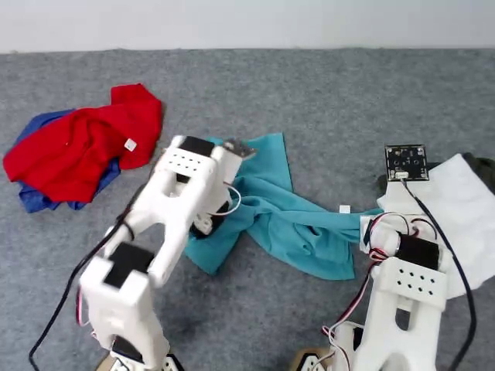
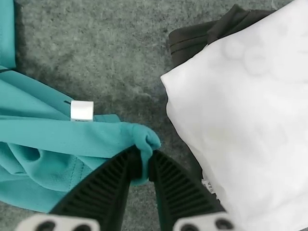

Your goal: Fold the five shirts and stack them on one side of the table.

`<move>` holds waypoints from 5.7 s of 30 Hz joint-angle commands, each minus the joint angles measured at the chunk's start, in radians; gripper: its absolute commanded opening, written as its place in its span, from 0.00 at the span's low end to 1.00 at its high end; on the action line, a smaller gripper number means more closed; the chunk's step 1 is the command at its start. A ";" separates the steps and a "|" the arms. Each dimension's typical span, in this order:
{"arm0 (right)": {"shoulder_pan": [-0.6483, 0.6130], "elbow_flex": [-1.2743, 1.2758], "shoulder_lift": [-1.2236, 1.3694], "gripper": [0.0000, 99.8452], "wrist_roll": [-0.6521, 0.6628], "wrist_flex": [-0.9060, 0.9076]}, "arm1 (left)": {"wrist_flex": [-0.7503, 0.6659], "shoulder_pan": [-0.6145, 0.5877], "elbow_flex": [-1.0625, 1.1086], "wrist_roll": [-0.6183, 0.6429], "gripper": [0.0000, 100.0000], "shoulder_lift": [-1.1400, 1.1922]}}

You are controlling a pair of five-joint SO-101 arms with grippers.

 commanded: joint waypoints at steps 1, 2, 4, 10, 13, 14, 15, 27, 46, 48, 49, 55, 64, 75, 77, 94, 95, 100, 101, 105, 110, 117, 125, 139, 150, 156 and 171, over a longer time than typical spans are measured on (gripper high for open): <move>-0.008 -0.006 0.005 0.01 0.008 -0.001 | 0.043 0.008 -0.004 0.000 0.01 -0.181; -0.008 -0.006 0.005 0.01 0.008 -0.001 | 0.052 0.008 -0.004 0.000 0.01 -0.213; -0.008 -0.006 0.005 0.01 0.008 -0.001 | 0.064 0.008 -0.004 0.000 0.01 -0.272; -0.008 -0.006 0.005 0.01 0.008 -0.001 | 0.084 0.000 -0.005 0.000 0.01 -0.381; -0.008 -0.006 0.004 0.01 0.008 -0.001 | 0.084 -0.002 -0.005 0.000 0.01 -0.434; -0.008 -0.009 0.004 0.01 0.008 -0.001 | 0.084 -0.002 -0.005 0.000 0.01 -0.453; -0.008 -0.014 0.004 0.01 0.008 -0.001 | 0.084 -0.003 -0.005 0.000 0.01 -0.471; -0.160 -0.322 -0.183 0.01 0.034 0.137 | 0.080 -0.135 -0.010 -0.008 0.01 -0.868; -0.254 -0.632 -0.217 0.01 0.041 0.430 | 0.020 -0.072 0.252 -0.006 0.02 -0.996; -0.255 -0.618 -0.217 0.01 0.041 0.424 | -0.044 -0.035 0.321 -0.009 0.02 -0.899; -0.255 -0.618 -0.217 0.01 0.041 0.423 | -0.086 -0.021 0.348 -0.009 0.04 -0.842; -0.249 -0.615 -0.217 0.01 0.041 0.430 | -0.224 0.034 0.375 -0.054 0.12 -0.442; -0.249 -0.614 -0.217 0.01 0.043 0.430 | -0.249 0.020 0.202 -0.058 0.12 -0.075; -0.249 -0.614 -0.217 0.01 0.043 0.430 | -0.315 0.002 0.125 -0.060 0.12 0.012; -0.249 -0.614 -0.217 0.01 0.043 0.430 | -0.311 0.006 0.127 -0.060 0.12 0.014; -0.249 -0.614 -0.217 0.01 0.043 0.430 | -0.417 0.103 0.317 -0.057 0.06 0.011; -0.249 -0.614 -0.217 0.01 0.043 0.430 | -0.402 0.101 0.317 -0.057 0.06 0.005; -0.249 -0.614 -0.217 0.01 0.043 0.430 | -0.338 0.103 0.288 -0.057 0.02 0.003; -0.249 -0.614 -0.217 0.01 0.043 0.430 | -0.321 0.103 0.275 -0.057 0.02 0.003; -0.249 -0.614 -0.217 0.01 0.043 0.432 | -0.255 0.103 0.214 -0.058 0.01 0.002; -0.249 -0.614 -0.217 0.01 0.043 0.432 | -0.189 0.101 0.143 -0.058 0.01 -0.080; -0.249 -0.612 -0.217 0.01 0.043 0.432 | -0.150 0.095 0.151 -0.054 0.01 -0.414; -0.249 -0.586 -0.249 0.01 0.041 0.421 | -0.098 0.092 0.150 -0.054 0.01 -0.832; -0.248 -0.967 -0.329 0.01 -0.037 0.432 | -0.023 -0.104 -0.220 -0.058 0.01 -1.211; -0.246 -1.218 -0.328 0.01 -0.048 0.452 | 0.075 -0.104 -0.901 -0.054 0.01 -1.013; -0.245 -1.240 -0.328 0.01 -0.048 0.452 | 0.051 -0.103 -1.201 -0.051 0.01 -0.905; -0.194 -1.120 -0.328 0.01 -0.051 0.565 | -0.057 -0.184 -1.282 -0.055 0.01 -0.893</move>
